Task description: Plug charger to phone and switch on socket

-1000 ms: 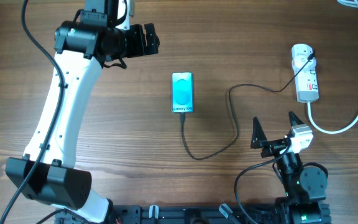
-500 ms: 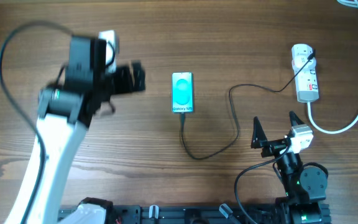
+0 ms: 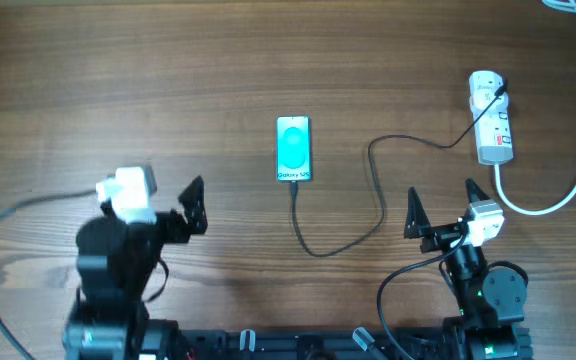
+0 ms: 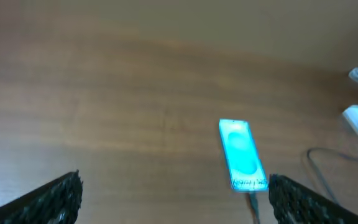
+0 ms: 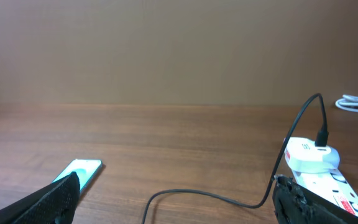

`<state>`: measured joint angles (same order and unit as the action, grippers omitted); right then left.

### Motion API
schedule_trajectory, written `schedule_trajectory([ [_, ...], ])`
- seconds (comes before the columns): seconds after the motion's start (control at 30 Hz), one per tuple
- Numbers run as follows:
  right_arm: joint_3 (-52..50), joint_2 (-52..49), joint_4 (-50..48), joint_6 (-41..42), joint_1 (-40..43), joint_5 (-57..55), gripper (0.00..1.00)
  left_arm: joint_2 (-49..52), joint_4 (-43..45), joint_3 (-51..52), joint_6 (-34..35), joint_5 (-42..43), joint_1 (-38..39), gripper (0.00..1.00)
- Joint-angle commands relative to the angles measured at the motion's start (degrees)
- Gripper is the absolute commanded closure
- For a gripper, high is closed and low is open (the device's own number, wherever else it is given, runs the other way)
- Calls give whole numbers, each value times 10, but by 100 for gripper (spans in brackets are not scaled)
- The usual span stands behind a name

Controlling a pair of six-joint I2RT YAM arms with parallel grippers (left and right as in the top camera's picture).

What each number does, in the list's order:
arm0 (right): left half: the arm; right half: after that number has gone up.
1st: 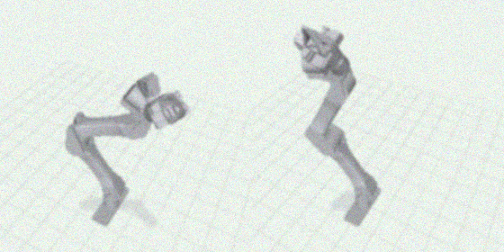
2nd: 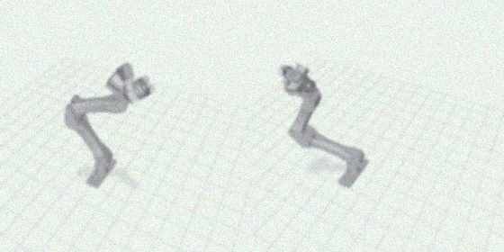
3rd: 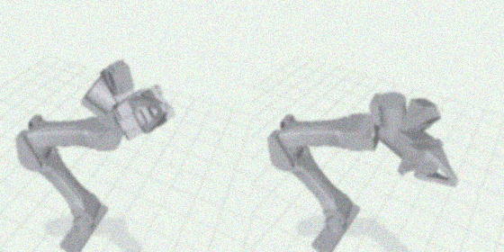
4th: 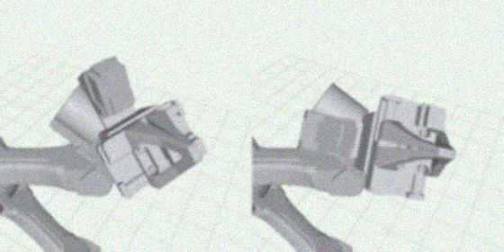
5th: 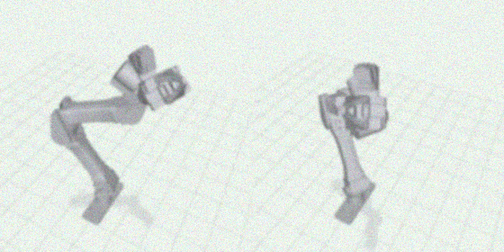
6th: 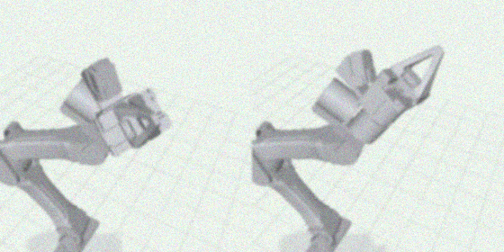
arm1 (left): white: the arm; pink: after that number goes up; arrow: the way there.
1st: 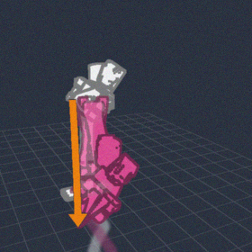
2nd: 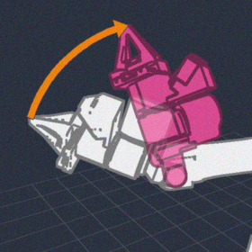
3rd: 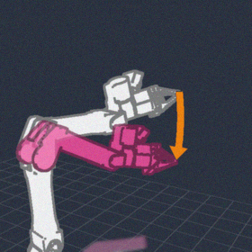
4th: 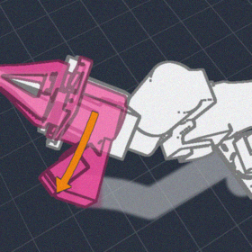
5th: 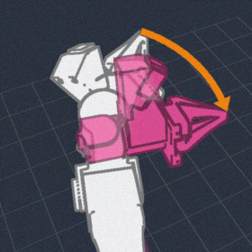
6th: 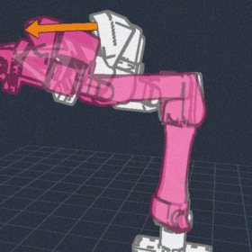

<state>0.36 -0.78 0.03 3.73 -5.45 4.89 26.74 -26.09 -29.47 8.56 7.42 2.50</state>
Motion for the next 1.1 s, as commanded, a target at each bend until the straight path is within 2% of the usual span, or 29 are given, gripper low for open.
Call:
schedule_trajectory([
  [0.0,0,5,-1,-7,2,-5,0,-84,65,83,-24,35,-7,0],
  [0.27,0,5,-1,-7,2,-5,0,-232,170,218,-23,35,-8,0],
  [0.6,0,5,-1,-7,2,-5,0,-266,293,289,-23,35,-9,0],
  [0.77,0,5,-1,-7,2,-5,0,-266,288,291,-23,35,-27,0],
  [0.9,0,5,-1,-7,2,-5,0,-266,224,291,-23,32,-36,0],
  [1.07,0,5,-1,-7,2,-5,0,-266,225,291,-24,30,-32,0],
])
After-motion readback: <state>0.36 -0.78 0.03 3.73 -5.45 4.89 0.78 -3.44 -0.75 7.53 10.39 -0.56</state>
